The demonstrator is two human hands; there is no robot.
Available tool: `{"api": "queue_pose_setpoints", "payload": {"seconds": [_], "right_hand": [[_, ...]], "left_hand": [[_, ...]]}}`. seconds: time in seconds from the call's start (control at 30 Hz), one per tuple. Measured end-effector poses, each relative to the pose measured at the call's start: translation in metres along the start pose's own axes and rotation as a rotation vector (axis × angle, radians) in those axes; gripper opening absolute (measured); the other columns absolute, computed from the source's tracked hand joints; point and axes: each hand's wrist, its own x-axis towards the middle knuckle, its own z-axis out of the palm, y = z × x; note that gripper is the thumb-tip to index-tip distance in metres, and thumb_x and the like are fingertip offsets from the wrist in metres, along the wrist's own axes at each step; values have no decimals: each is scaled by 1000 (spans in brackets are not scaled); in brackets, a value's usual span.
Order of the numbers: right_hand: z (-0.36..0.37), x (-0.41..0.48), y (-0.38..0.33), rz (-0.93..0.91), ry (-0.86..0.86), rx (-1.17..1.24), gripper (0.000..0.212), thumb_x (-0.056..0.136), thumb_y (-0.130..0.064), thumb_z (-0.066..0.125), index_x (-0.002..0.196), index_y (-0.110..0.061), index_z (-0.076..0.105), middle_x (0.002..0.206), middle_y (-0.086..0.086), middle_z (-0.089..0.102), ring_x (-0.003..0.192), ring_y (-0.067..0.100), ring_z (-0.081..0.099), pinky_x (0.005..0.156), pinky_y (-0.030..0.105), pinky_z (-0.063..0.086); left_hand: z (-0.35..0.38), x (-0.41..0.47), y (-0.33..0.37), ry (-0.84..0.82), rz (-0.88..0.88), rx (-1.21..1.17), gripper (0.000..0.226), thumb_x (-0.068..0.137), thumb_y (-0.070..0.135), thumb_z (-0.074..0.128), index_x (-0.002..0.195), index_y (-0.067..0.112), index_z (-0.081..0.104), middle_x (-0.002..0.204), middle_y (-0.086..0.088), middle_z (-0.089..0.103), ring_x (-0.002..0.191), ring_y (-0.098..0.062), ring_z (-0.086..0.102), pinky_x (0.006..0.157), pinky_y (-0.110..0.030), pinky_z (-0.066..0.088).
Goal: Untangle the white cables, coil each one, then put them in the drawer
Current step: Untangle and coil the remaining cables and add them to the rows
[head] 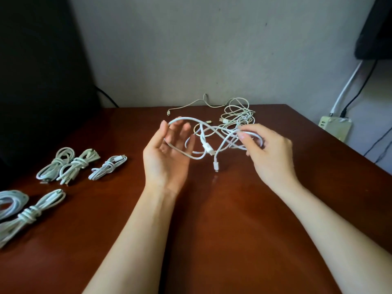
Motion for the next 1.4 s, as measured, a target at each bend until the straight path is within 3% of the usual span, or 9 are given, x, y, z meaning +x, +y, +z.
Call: {"api": "queue_pose_setpoints", "payload": {"seconds": [0.2,0.53,0.63,0.73,0.9,1.07,1.17,1.27,1.4], "right_hand": [[-6,3,-11,77,115,371,20,85,-11,70,79,-30,68,62,-22,64,57,-3,56,56,8,38],[-6,4,-10,265,272,449,16,83,-15,72,73,-28,70,49,-12,57,47,1,46,50,15,36],[-7,5,-9,321,108,432,11,88,-14,65,84,-22,72,52,-8,60,39,5,43,46,14,37],[-6,2,-10,319,-224,423,21,97,-20,52,111,-16,67,56,2,64,30,11,42,38,16,33],[1,-9,-13,222,-570,145,47,91,-22,61,130,-42,44,70,0,69,31,12,46,44,25,45],[-2,-3,-8,71,-297,-169,38,78,-33,74,99,-35,42,71,-16,67,52,1,57,66,33,51],[-4,0,-4,140,-116,64,42,74,-21,78,85,-32,40,75,-11,68,60,9,67,69,38,54],[-7,3,-5,184,14,387,42,77,-5,75,82,-29,41,84,-5,68,76,7,69,73,30,51],[-10,4,-8,91,115,424,31,81,-17,68,83,-31,41,105,-9,65,97,6,64,79,25,50]], "left_hand": [[-2,1,0,48,-20,-44,39,97,31,49,60,20,46,82,9,69,76,-7,66,102,-35,42],[10,4,-10,129,71,264,25,99,33,45,81,19,56,91,5,62,62,-5,58,64,-22,52],[11,1,-12,90,108,395,21,101,30,42,86,20,53,101,3,61,57,-5,55,51,-18,43],[10,0,-10,54,152,503,21,103,24,37,88,20,51,100,5,59,51,-3,44,42,-14,23],[8,0,-11,56,174,557,26,104,21,36,83,21,50,77,10,55,48,-2,36,45,-19,16],[6,0,-11,-2,152,481,28,104,22,34,80,22,48,78,10,56,50,-5,29,49,-21,13],[5,2,-7,27,159,435,30,105,23,33,80,23,49,76,9,55,49,-4,30,41,-14,17],[0,6,-2,91,183,384,31,105,23,32,79,23,48,74,8,53,47,-3,29,38,-13,17],[-5,9,3,138,188,289,31,105,23,30,78,23,46,73,7,50,44,-3,29,36,-13,16]]}}
